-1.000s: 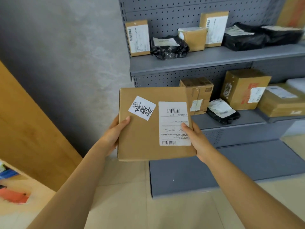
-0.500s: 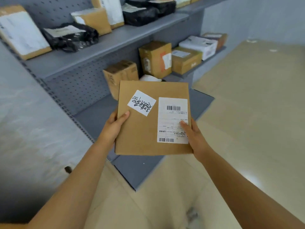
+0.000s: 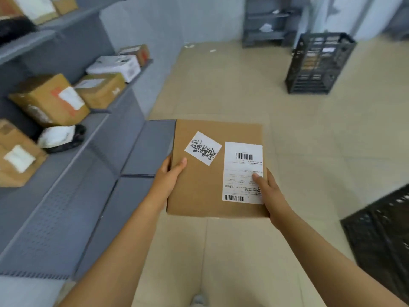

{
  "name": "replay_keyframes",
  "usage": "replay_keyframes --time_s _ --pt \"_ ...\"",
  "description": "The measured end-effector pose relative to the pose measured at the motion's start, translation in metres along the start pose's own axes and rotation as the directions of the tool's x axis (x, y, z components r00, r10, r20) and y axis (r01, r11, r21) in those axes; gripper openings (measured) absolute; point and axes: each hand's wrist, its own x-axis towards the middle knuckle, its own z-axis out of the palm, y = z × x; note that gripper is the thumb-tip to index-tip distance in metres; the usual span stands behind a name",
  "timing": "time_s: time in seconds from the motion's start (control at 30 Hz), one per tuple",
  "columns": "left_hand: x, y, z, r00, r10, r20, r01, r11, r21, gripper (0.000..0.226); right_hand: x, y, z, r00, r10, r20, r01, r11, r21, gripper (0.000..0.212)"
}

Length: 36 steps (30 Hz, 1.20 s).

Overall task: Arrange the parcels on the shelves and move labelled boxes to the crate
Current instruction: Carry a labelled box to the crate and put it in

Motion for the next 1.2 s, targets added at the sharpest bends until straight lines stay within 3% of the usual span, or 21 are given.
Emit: replay_keyframes --time_s 0.27,0.6,1.0,1.2 --pt "-0.025 -0.010 0.225 0.951 -0.011 0.308 -0.014 0.997 0.080 0.043 -0.034 0.031 -0.212 0.954 0.032 -0.297 -0.004 0.996 0.094 0.033" --pt "-0.025 0.002 0.455 0.805 -0.046 0.592 -0.081 0.979 0.186 0.038 -0.051 0.049 -0.387 0.812 0.134 -0.567 0.035 0.960 0.278 0.035" --pt "0.034 0.012 0.729 0.502 -0.162 0.850 -0.183 0.940 0.288 0.042 0.003 0.045 -0.558 0.525 0.308 -0.794 0.087 0.908 0.410 0.035" --pt "0.035 0.002 0.829 0.424 -0.218 0.879 -0.310 0.877 0.367 0.047 0.016 0.066 -0.621 0.404 0.429 -0.808 0.089 0.861 0.501 0.042"
